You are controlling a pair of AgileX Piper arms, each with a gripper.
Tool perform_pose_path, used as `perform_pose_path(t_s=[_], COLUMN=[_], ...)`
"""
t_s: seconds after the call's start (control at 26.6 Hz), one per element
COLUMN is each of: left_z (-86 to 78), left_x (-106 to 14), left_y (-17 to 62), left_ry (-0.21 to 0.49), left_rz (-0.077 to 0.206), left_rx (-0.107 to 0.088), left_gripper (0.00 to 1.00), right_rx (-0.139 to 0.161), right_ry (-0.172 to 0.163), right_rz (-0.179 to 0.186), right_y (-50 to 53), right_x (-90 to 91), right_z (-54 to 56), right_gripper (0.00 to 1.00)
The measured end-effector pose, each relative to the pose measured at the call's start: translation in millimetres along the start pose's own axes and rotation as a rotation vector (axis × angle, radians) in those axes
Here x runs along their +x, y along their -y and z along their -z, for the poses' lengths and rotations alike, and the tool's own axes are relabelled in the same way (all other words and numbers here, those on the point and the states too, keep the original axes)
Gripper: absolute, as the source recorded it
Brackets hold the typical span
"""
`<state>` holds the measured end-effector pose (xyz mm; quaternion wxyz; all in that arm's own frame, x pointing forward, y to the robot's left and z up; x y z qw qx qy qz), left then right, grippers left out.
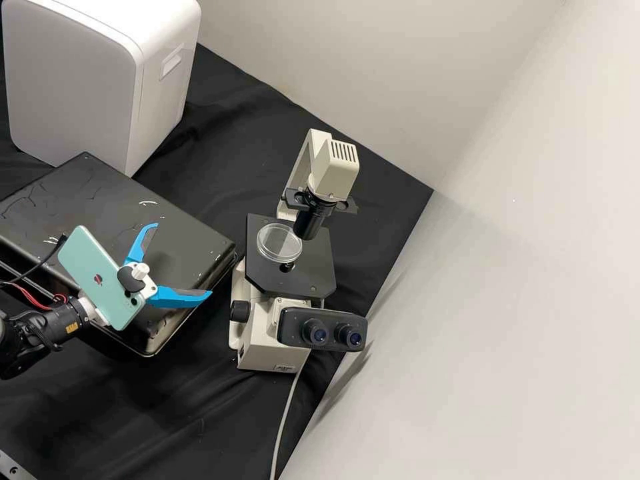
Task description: Place the petri dish on the microscope
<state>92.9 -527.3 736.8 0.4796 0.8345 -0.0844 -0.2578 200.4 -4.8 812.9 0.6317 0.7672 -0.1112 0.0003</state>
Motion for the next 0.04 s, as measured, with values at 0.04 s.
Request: perform_pose_path(t_s=[0.04], left_z=[0.2], left_x=[-0.4], left_y=[-1.1], left_ry=[0.001], left_rz=[-0.005], left_rx=[-0.006], left_gripper=[1.0], right_rx=[0.0], right_ry=[0.0], right_rz=[0.0], right_y=[0.0], right_x=[0.0], right_z=[0.0], right_gripper=[1.0])
